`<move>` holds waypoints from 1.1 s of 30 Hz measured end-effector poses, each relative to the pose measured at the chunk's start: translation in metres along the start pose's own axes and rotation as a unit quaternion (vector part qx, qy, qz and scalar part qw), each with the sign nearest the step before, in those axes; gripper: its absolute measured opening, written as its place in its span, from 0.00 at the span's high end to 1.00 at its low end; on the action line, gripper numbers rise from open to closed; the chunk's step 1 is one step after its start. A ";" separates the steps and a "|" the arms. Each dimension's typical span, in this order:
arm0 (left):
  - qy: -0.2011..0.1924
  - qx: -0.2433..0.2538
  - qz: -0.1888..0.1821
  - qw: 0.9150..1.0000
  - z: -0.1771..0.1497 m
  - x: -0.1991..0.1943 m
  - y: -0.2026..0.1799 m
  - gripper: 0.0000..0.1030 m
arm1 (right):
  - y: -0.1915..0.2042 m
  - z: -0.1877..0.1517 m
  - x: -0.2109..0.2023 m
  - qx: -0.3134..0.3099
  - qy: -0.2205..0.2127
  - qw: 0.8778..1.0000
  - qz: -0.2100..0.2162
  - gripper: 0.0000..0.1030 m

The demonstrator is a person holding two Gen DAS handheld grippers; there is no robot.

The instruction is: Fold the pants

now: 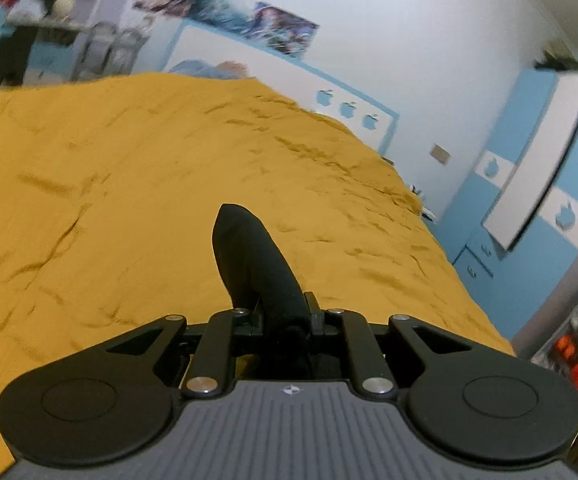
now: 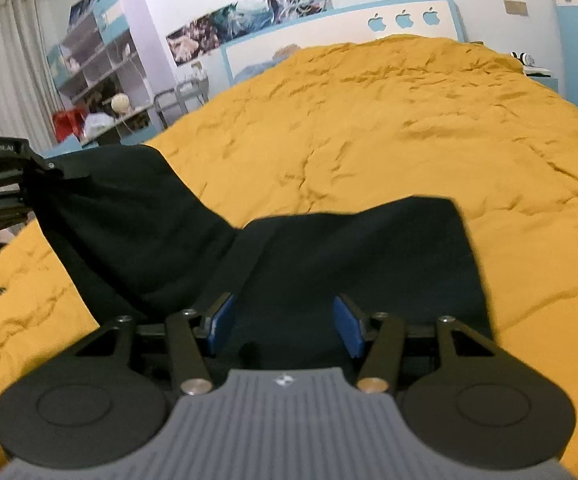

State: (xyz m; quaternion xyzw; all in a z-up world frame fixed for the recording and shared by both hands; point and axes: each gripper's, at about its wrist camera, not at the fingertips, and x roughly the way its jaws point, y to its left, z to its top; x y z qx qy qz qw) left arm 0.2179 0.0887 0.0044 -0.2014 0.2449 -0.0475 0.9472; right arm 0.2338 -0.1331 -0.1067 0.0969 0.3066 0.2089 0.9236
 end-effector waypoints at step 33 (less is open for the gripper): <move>0.125 0.385 -0.055 0.913 -0.162 0.095 -0.197 0.85 | -0.170 0.014 -0.033 0.246 0.043 0.968 0.023 0.57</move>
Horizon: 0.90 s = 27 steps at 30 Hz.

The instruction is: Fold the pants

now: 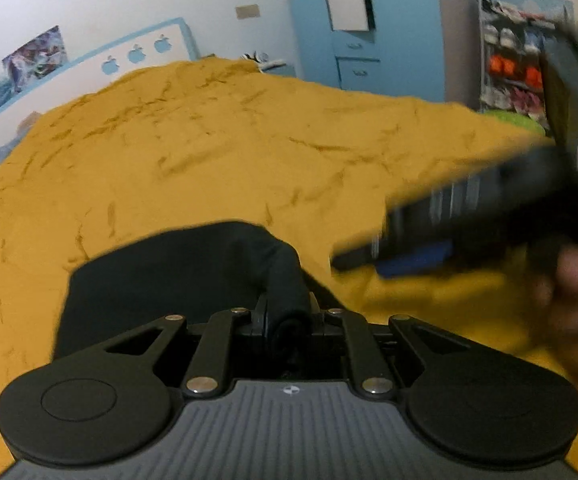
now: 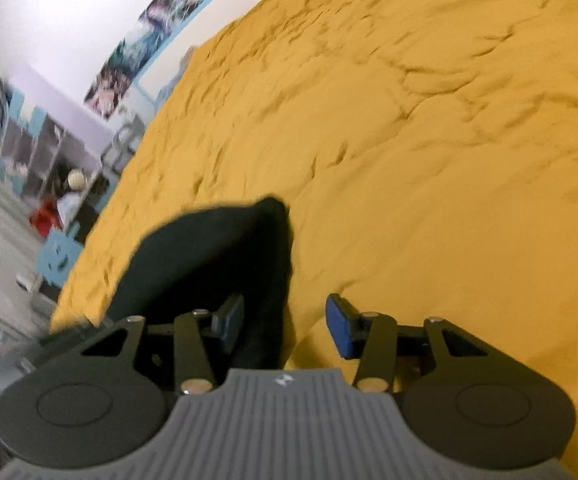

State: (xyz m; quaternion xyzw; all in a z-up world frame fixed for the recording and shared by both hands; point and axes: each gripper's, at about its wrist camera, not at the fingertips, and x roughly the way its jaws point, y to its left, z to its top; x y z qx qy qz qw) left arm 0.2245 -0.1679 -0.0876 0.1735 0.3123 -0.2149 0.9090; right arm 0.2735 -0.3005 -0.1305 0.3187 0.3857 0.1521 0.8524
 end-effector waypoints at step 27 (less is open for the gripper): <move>-0.086 -0.134 0.035 0.987 -0.031 -0.099 0.101 0.47 | 0.071 0.032 0.043 -0.140 -0.019 0.987 0.082 0.95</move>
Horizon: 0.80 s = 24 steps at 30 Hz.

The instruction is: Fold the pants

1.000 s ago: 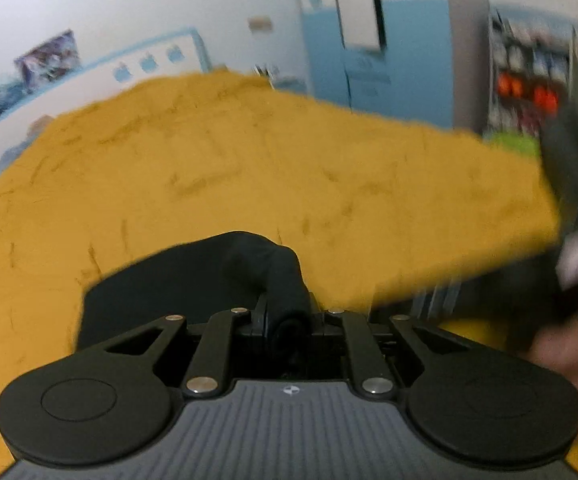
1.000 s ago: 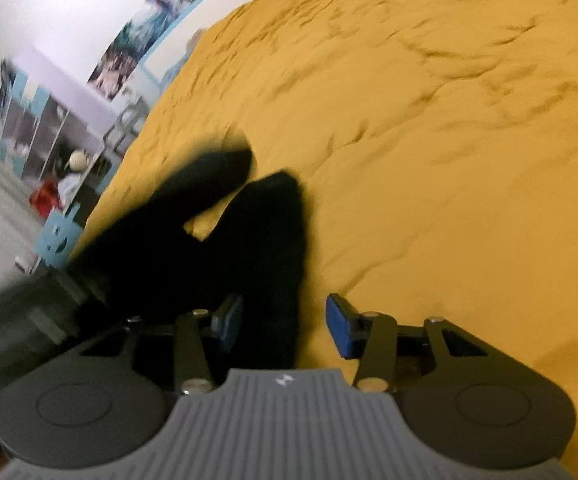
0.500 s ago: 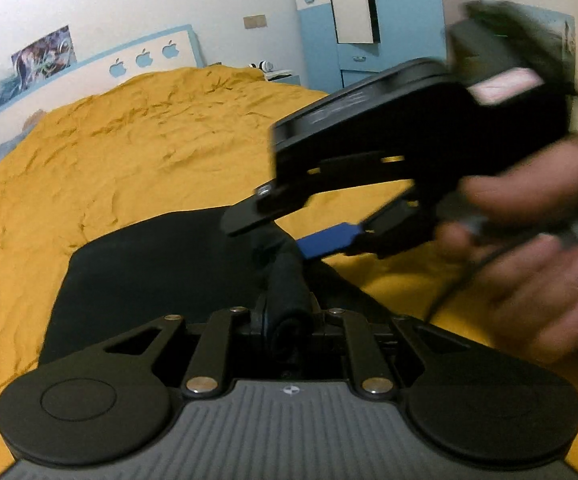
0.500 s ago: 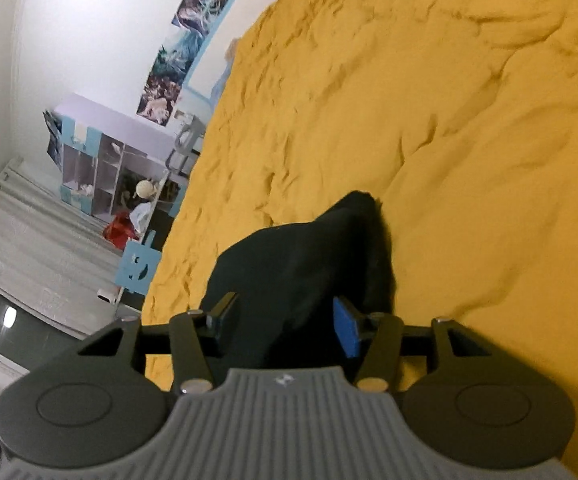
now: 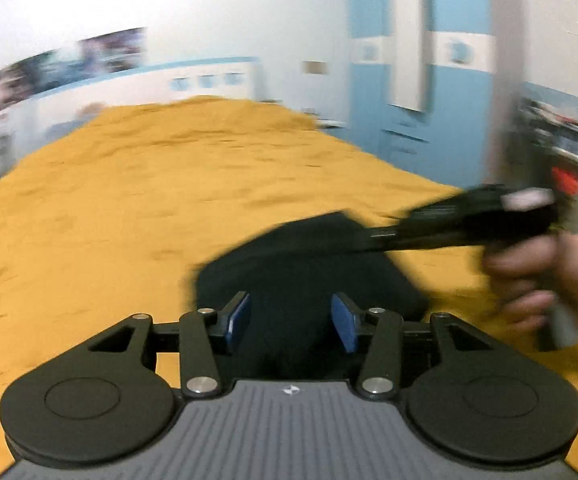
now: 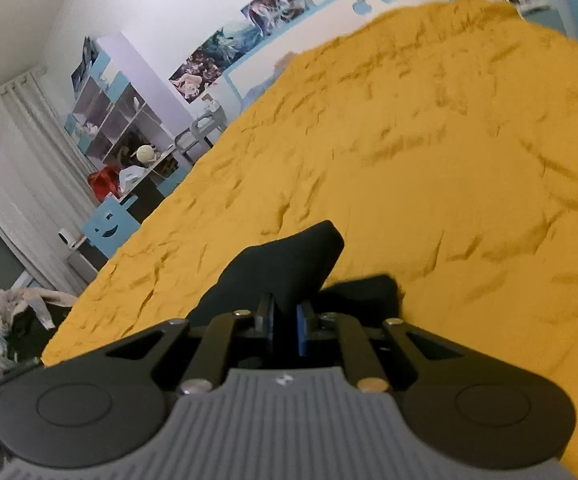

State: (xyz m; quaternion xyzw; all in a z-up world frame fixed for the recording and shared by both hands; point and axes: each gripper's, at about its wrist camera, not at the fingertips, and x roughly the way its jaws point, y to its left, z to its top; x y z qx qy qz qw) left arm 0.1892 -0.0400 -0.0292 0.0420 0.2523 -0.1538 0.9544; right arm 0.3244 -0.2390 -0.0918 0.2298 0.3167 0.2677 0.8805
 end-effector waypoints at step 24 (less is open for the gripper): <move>0.105 0.003 -0.007 0.994 -0.021 0.068 0.005 0.64 | -0.003 -0.020 0.000 -0.079 0.017 0.983 -0.166 0.86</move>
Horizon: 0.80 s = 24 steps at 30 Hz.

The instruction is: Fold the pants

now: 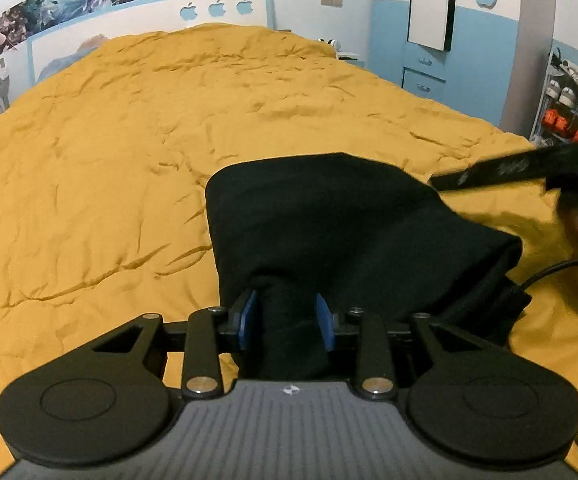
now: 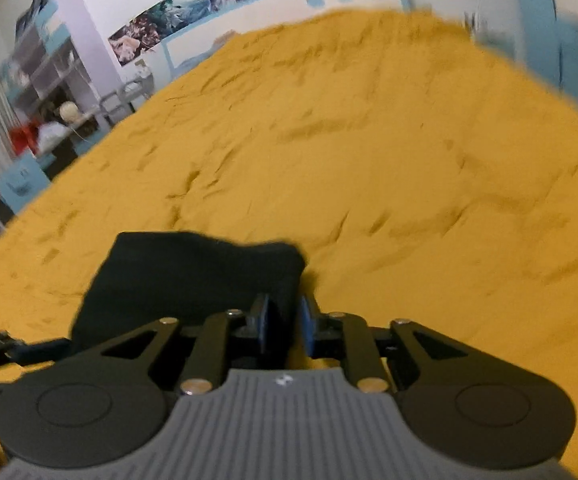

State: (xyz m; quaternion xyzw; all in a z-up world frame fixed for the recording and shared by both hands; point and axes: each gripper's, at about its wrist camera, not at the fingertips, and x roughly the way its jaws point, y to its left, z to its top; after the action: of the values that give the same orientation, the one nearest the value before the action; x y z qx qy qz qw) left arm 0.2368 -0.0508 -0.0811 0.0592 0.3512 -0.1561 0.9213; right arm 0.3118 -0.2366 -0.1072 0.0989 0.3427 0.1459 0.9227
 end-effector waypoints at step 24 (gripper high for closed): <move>-0.054 0.030 -0.033 0.998 0.054 -0.008 0.014 0.50 | 0.031 -0.059 -0.046 -0.084 0.036 0.994 0.055 0.86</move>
State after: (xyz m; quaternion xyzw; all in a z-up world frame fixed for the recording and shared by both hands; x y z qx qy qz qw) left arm 0.2695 -0.0477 -0.0361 0.0673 0.2982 -0.1995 0.9310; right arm 0.2335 -0.2185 -0.1146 0.0349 0.3559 0.2283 0.9055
